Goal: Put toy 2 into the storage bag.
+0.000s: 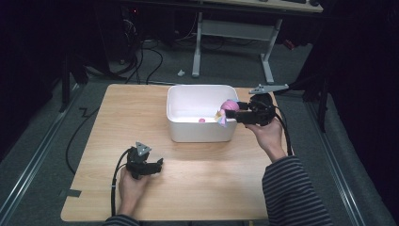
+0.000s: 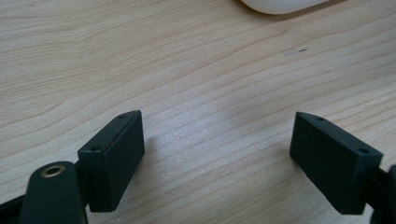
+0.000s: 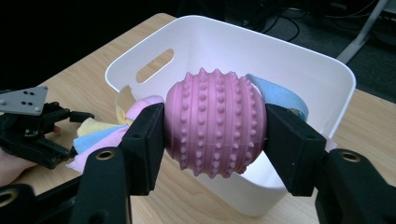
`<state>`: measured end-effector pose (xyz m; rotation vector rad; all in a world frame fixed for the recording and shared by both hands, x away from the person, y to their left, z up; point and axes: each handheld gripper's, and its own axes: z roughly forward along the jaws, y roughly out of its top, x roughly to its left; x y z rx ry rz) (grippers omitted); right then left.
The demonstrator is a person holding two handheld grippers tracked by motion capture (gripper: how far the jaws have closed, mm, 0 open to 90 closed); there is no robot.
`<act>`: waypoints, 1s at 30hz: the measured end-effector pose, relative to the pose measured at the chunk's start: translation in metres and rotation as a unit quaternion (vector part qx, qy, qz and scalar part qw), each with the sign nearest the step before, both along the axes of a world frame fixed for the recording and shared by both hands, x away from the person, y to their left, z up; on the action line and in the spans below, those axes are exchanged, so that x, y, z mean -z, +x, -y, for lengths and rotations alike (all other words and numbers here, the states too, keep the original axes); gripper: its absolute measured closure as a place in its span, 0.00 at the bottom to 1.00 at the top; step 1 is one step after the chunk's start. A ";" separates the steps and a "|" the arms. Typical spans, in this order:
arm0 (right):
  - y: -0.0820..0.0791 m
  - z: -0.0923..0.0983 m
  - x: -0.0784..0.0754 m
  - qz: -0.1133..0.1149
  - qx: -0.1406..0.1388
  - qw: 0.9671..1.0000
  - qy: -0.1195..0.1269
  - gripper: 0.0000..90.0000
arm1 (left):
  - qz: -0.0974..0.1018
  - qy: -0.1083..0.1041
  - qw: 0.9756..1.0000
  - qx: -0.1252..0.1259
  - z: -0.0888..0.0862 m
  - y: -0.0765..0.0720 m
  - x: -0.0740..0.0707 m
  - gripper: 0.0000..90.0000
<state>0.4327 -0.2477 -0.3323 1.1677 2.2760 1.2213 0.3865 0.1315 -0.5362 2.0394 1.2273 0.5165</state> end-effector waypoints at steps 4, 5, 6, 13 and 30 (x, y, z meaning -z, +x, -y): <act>0.009 -0.012 0.002 -0.008 -0.001 1.000 -0.003 0.46 | 0.000 0.000 1.000 0.000 0.000 0.000 0.000 0.20; 0.011 -0.015 0.003 -0.009 -0.002 1.000 -0.006 0.46 | 0.000 0.000 1.000 0.000 0.000 0.000 0.000 0.20; 0.013 -0.019 0.004 -0.011 -0.002 1.000 -0.007 0.46 | 0.000 0.000 1.000 0.000 0.000 0.000 0.000 0.20; 0.026 -0.040 0.014 -0.024 -0.003 0.999 -0.024 0.46 | 0.000 0.000 1.000 0.000 0.000 0.000 0.000 0.20; 0.047 -0.070 0.041 -0.067 0.012 0.997 -0.045 0.45 | 0.000 0.000 1.000 0.000 0.000 0.000 0.000 0.20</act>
